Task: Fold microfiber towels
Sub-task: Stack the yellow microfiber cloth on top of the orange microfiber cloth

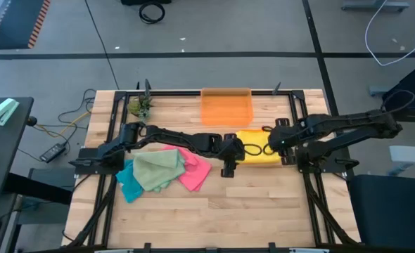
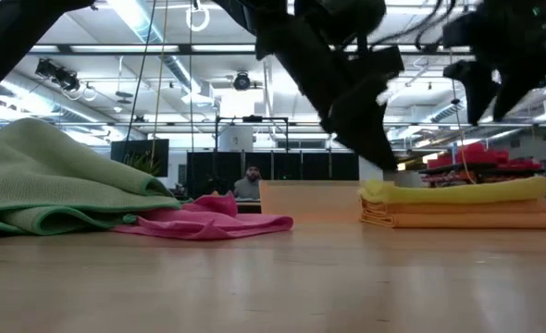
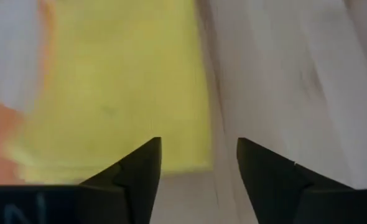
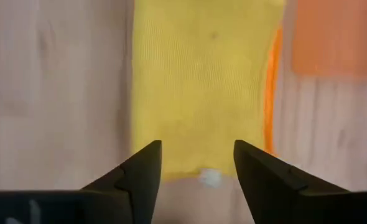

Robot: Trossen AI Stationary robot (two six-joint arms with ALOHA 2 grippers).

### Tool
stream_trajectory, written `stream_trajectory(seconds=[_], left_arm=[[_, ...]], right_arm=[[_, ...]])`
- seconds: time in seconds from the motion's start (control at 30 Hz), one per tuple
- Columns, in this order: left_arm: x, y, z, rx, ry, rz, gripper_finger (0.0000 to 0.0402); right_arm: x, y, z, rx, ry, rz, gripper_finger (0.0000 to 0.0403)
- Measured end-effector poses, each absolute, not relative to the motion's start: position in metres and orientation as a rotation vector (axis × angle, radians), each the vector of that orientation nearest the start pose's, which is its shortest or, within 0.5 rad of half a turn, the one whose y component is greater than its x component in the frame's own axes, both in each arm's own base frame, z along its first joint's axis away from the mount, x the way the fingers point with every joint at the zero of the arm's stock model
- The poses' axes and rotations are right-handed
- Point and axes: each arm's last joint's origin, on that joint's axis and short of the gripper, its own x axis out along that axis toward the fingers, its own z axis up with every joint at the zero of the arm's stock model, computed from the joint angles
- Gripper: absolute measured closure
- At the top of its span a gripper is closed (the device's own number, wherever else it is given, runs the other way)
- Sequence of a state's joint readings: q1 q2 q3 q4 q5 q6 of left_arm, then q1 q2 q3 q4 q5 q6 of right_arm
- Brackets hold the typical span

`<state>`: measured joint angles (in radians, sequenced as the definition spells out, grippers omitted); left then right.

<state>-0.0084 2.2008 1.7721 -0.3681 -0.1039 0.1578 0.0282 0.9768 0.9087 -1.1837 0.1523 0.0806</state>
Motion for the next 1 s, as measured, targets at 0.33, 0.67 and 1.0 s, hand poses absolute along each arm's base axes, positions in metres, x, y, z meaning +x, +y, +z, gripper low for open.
stream_trajectory(seconds=[0.33, 0.67, 1.0], left_arm=[[0.499, 0.062, 0.185, 0.042, 0.735, 0.022, 0.0382], [0.505, 0.069, 0.148, 0.016, 0.788, 0.05, 0.0392], [0.504, 0.073, 0.146, 0.037, 0.81, 0.141, 0.039]], right_arm=[[0.151, -0.02, 0.223, 0.327, 1.29, -0.29, 0.0391], [0.159, -0.059, 0.183, 0.595, 1.366, -0.499, 0.04], [0.162, -0.096, 0.159, 0.558, 1.432, -0.718, 0.0402]])
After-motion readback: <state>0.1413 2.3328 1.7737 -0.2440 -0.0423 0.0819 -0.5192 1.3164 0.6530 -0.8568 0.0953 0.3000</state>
